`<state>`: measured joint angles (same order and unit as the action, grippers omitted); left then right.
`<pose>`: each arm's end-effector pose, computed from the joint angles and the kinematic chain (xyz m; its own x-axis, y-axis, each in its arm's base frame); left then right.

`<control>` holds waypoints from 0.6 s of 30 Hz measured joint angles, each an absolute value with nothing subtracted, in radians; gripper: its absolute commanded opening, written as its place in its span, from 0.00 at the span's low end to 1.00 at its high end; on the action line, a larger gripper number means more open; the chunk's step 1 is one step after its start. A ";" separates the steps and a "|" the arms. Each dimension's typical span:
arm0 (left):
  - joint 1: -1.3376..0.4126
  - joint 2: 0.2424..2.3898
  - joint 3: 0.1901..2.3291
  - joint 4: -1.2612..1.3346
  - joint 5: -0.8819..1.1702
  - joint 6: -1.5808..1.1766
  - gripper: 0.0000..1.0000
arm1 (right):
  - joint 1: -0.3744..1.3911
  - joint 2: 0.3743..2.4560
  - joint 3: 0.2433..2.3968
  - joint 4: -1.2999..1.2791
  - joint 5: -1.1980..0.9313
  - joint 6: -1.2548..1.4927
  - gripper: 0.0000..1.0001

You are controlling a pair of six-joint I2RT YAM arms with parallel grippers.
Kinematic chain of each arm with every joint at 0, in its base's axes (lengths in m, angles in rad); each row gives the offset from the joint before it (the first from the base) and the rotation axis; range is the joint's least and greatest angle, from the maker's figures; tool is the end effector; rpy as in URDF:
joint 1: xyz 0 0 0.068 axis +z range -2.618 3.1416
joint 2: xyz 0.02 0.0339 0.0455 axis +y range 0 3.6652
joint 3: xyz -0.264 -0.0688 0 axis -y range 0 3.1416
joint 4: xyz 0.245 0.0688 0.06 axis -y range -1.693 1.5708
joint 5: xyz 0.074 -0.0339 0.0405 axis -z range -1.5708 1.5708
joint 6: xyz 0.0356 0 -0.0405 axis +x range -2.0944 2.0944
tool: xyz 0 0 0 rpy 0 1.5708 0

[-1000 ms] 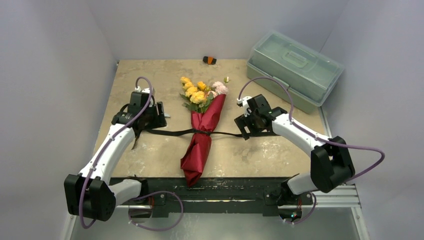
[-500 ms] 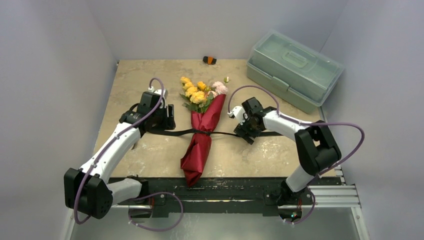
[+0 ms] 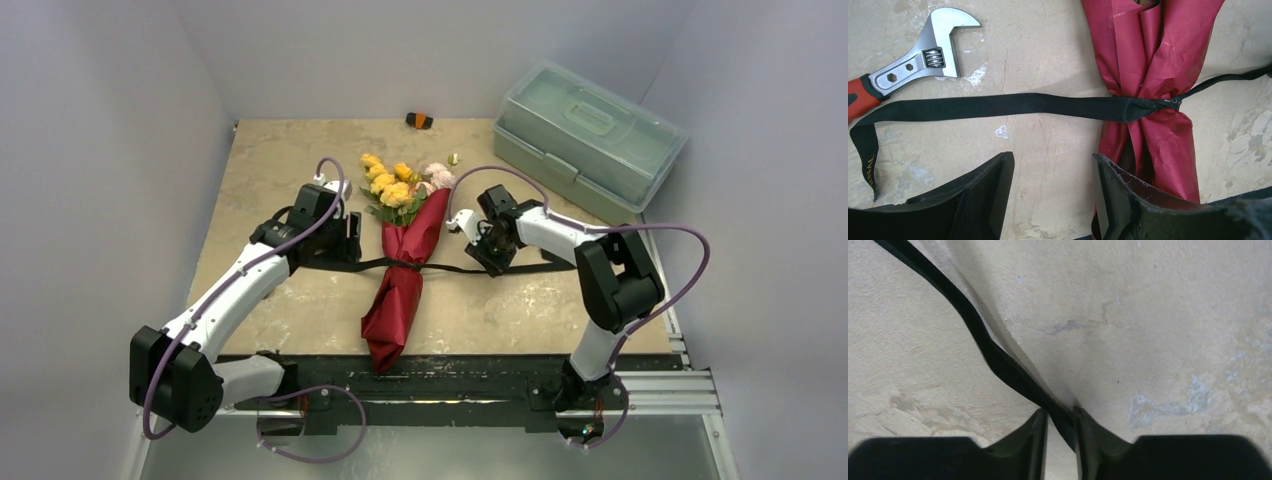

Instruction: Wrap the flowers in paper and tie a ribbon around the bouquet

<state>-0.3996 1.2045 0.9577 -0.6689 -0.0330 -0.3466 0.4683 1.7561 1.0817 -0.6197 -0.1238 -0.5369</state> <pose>0.2256 -0.0940 0.2714 -0.8129 -0.0253 -0.5819 0.1001 0.9781 -0.1824 0.2901 0.1517 0.1617 -0.4931 -0.8182 -0.2955 -0.8498 0.5257 -0.0377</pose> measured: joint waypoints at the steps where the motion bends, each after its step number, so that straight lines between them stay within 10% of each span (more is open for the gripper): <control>1: -0.400 1.204 0.958 -0.669 -0.033 -0.347 0.62 | 0.468 1.760 1.086 -0.619 -0.134 -0.538 0.11; 18: -0.400 1.213 1.008 -0.676 -0.030 -0.384 0.59 | 0.485 1.554 1.142 -0.639 -0.355 -0.349 0.00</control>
